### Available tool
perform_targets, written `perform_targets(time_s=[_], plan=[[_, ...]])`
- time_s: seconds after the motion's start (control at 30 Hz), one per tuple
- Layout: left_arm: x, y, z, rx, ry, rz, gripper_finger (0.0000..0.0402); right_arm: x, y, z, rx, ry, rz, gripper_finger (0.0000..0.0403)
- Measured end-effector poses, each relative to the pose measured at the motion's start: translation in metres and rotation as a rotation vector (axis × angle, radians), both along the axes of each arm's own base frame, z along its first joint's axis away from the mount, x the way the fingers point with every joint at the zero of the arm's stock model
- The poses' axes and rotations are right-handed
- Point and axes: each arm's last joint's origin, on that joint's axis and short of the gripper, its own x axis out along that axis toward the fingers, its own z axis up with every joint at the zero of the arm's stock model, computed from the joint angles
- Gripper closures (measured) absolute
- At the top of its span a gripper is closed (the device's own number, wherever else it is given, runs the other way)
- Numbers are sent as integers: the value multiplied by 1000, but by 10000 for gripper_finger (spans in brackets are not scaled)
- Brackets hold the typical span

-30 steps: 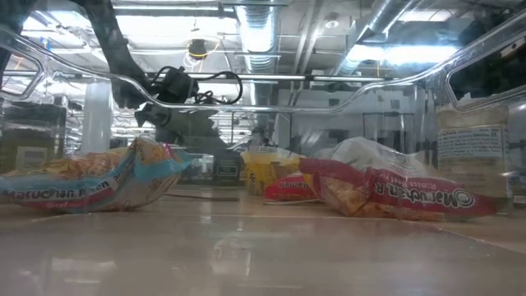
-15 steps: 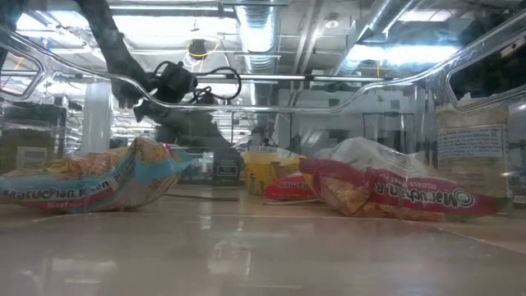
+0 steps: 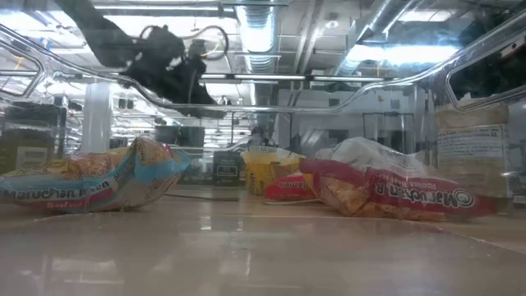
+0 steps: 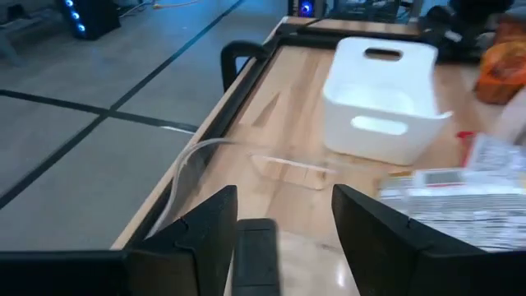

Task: Pick & Place Food Item
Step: Put the green seasoning bottle into the top transparent bin

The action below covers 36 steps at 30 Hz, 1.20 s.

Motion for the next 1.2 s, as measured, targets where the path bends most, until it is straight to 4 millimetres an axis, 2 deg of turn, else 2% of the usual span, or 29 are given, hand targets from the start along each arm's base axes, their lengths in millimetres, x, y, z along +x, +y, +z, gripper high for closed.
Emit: perform_targets(time_s=[0.3,0.73,0.9,1.2], plan=[[-12,-48,34,-12,11,-120,230,0,0,0,0,0,0,403],[-35,-108,51,-205,69,-240,263,0,0,0,0,0,0,403],[-39,-127,46,-251,68,-298,270,0,0,0,0,0,0,403],[-45,-153,20,-334,98,-383,271,0,0,0,0,0,0,403]])
